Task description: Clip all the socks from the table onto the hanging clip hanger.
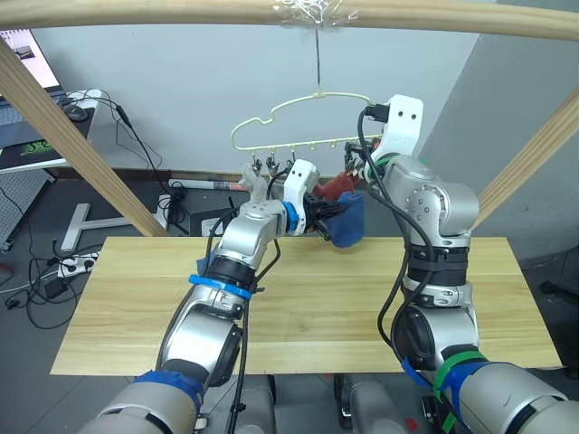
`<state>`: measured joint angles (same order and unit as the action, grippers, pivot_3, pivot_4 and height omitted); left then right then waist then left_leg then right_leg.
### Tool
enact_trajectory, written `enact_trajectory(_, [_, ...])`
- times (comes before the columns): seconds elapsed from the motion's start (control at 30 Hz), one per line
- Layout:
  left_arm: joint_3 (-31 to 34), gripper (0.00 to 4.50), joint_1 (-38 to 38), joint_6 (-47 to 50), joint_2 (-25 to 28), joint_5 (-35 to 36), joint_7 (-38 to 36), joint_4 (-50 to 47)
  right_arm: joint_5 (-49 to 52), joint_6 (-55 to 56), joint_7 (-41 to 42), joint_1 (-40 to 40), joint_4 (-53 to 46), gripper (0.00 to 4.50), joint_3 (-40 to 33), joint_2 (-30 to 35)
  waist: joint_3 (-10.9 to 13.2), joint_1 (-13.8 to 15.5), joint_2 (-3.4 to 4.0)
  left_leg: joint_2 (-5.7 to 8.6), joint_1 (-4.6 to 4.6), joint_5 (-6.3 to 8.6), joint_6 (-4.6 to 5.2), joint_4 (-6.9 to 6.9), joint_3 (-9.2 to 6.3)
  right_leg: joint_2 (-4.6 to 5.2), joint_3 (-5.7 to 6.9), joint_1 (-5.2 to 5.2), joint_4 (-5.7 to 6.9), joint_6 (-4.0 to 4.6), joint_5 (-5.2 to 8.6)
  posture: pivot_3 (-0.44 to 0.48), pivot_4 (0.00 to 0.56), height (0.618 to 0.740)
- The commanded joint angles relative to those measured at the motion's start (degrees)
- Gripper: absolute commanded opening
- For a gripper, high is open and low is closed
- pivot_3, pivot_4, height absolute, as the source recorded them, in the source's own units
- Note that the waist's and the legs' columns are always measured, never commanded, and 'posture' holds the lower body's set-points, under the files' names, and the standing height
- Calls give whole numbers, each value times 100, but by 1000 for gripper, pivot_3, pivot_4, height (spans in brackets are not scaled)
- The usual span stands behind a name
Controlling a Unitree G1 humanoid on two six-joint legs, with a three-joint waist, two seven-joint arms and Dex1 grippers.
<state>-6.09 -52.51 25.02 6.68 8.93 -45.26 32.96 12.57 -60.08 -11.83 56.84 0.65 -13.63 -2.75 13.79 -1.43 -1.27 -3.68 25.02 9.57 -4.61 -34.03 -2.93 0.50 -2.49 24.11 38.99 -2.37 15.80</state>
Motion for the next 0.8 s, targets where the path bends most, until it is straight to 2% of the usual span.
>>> enact_trajectory(0.03, [124, 8, -238, -304, -80, 53, 96, 143, 80, -18, -29, 171, -295, 0, -26, -38, 0, -10, 0, 0, 0, 0, 0, 0, 0, 0, 0, 0, 0, 0, 0, 26, 212, 740])
enact_trajectory(0.53, [222, 8, -807, -830, -351, 50, 212, 1012, 150, -224, -47, 166, -453, 0, -51, -190, 0, -23, 0, 0, 1, 0, 0, 0, 0, 0, 0, 1, 0, 0, 0, 19, 209, 740])
enact_trajectory(0.8, [335, 8, -1012, -880, -330, 94, 199, 1111, 98, -239, -20, 137, -464, 0, 3, -176, 0, -26, 0, 0, 2, 0, 0, 0, 0, 0, 0, 2, -1, 0, 0, 24, 207, 740])
